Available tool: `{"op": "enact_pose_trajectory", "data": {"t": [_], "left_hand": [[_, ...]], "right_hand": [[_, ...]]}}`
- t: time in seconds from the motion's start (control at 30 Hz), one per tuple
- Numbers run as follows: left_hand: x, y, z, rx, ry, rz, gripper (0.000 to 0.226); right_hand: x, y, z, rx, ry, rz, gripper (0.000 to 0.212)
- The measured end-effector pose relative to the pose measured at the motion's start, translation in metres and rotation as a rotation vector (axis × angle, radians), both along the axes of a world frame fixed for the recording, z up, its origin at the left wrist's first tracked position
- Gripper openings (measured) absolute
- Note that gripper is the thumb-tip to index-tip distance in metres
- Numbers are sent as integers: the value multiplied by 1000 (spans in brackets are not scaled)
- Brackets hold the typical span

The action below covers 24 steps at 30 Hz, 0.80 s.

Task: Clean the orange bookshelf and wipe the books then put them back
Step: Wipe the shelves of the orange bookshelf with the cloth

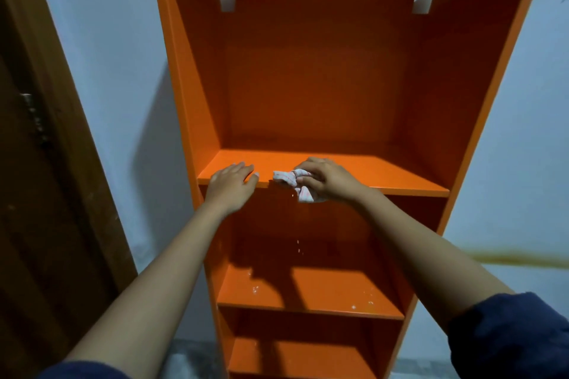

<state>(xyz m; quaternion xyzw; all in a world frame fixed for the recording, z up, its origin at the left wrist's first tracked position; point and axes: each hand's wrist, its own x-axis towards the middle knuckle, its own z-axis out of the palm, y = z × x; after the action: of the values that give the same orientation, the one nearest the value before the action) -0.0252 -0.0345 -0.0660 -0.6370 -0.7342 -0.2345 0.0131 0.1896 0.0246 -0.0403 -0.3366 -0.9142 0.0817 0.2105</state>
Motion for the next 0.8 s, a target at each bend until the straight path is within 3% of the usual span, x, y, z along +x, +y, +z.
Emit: {"op": "enact_pose_trajectory", "data": {"t": [0.1, 0.23, 0.33, 0.43, 0.57, 0.7, 0.8], "left_hand": [[-6, -8, -4, 70, -69, -40, 40], [-11, -21, 5, 315, -300, -132, 20], [-17, -33, 18, 636, -308, -93, 17], [-29, -39, 25, 872, -322, 31, 23], [-49, -34, 25, 806, -429, 108, 43], [-62, -29, 18, 645, -526, -20, 61], [-63, -29, 16, 608, -517, 14, 62]], "right_hand": [[-2, -17, -4, 25, 34, 85, 33], [-13, -31, 13, -181, 233, 204, 12], [-12, -23, 31, -188, 395, 206, 14], [-2, 0, 36, -123, 419, 87, 21], [-1, 35, 11, -47, 238, -81, 21], [-31, 47, 8, -159, 192, 18, 26], [-61, 51, 8, -130, 149, 76, 25]]}}
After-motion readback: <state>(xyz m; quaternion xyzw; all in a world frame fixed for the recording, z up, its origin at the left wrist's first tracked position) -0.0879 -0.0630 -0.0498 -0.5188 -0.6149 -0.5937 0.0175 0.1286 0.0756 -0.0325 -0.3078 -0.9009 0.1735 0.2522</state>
